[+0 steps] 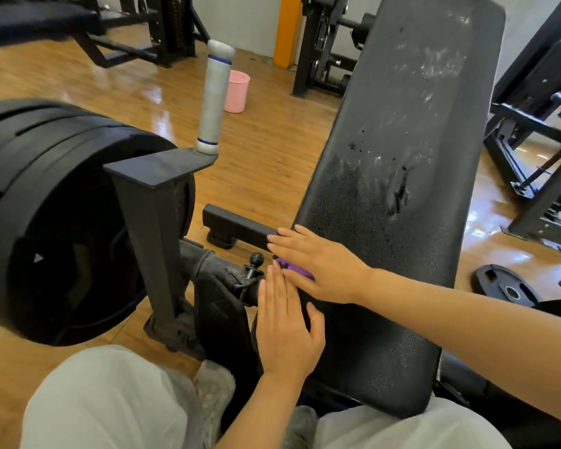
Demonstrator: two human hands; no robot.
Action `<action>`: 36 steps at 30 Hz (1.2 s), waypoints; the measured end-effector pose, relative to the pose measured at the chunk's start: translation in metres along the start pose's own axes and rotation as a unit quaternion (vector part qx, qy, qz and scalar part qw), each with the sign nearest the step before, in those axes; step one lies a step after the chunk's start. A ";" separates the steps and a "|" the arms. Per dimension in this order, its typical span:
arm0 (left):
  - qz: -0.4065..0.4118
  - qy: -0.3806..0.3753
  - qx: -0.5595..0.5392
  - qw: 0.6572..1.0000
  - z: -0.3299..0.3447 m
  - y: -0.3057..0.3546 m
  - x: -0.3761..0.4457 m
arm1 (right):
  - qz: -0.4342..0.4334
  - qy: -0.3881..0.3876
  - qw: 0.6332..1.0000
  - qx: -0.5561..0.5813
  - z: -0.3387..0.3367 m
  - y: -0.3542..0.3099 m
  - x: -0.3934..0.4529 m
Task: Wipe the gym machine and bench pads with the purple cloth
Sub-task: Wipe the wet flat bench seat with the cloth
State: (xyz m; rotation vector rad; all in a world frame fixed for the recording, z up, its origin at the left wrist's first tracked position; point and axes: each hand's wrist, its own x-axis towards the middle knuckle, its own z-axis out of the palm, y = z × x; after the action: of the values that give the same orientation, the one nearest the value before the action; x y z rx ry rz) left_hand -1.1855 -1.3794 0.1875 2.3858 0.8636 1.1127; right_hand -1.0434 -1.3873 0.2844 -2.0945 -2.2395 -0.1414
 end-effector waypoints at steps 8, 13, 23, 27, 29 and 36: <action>-0.004 -0.028 0.002 1.000 -0.003 0.000 0.001 | 0.162 0.134 0.977 -0.036 -0.024 0.060 0.018; 0.008 -0.048 0.018 0.999 -0.005 0.001 0.003 | 0.293 0.201 0.935 0.017 -0.037 0.076 0.010; 0.095 -0.103 0.078 0.987 -0.005 -0.001 0.009 | 0.148 0.120 0.980 -0.059 -0.010 0.034 -0.048; 0.089 -0.118 0.077 0.986 -0.007 0.002 0.013 | 0.381 0.225 0.897 -0.013 -0.042 0.096 -0.024; 0.088 -0.125 0.073 0.985 -0.006 0.005 0.020 | 0.413 0.240 0.878 0.004 -0.039 0.090 -0.021; 0.099 -0.119 0.080 0.985 0.016 0.021 0.074 | 0.166 0.106 0.978 -0.065 -0.004 0.014 -0.099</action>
State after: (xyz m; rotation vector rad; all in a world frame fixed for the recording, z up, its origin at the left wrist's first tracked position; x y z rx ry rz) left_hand -1.1282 -1.3473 0.2309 2.7186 0.6676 0.8284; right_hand -1.0228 -1.4851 0.2769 -2.3559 -1.7780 -0.4758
